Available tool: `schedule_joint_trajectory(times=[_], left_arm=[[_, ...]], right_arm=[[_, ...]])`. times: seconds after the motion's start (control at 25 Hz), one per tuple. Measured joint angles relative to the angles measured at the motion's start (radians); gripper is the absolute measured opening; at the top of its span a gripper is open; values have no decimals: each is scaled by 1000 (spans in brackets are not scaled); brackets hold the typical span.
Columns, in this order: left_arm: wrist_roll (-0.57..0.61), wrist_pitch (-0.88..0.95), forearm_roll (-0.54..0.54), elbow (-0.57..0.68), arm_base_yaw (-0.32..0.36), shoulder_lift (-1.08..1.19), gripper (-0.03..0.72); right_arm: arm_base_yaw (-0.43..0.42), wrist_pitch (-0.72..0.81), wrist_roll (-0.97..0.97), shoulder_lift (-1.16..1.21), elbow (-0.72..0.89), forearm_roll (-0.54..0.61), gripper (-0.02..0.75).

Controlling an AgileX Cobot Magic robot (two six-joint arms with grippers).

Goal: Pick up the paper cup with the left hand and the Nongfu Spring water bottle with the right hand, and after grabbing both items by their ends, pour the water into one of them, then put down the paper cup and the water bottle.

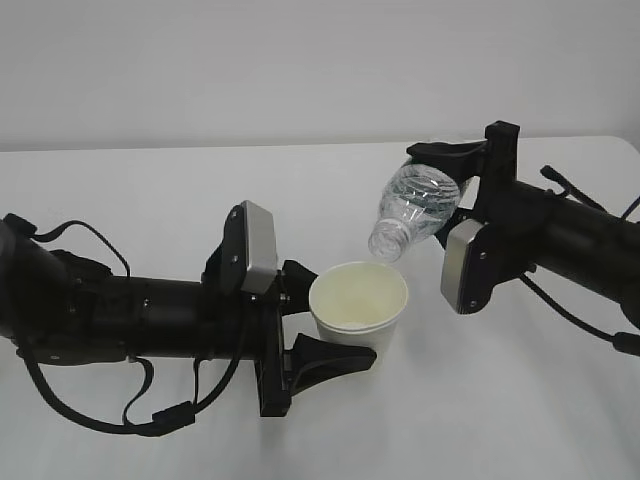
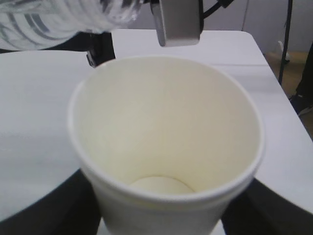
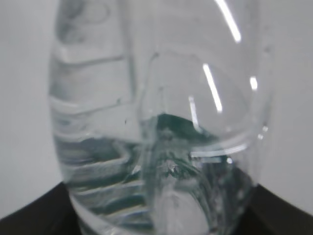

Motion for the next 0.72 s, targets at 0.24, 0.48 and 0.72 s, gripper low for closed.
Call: schedule_joint_trajectory(times=[0.24, 0.48, 0.72], left_arm=[[0, 0, -1, 0, 0, 0, 482], [0, -2, -1, 0, 0, 0, 482], [0, -12, -1, 0, 0, 0, 482]], right_arm=[[21, 0, -2, 0, 0, 2, 466], [21, 0, -2, 0, 0, 6, 466], [22, 0, -3, 0, 0, 8, 466]])
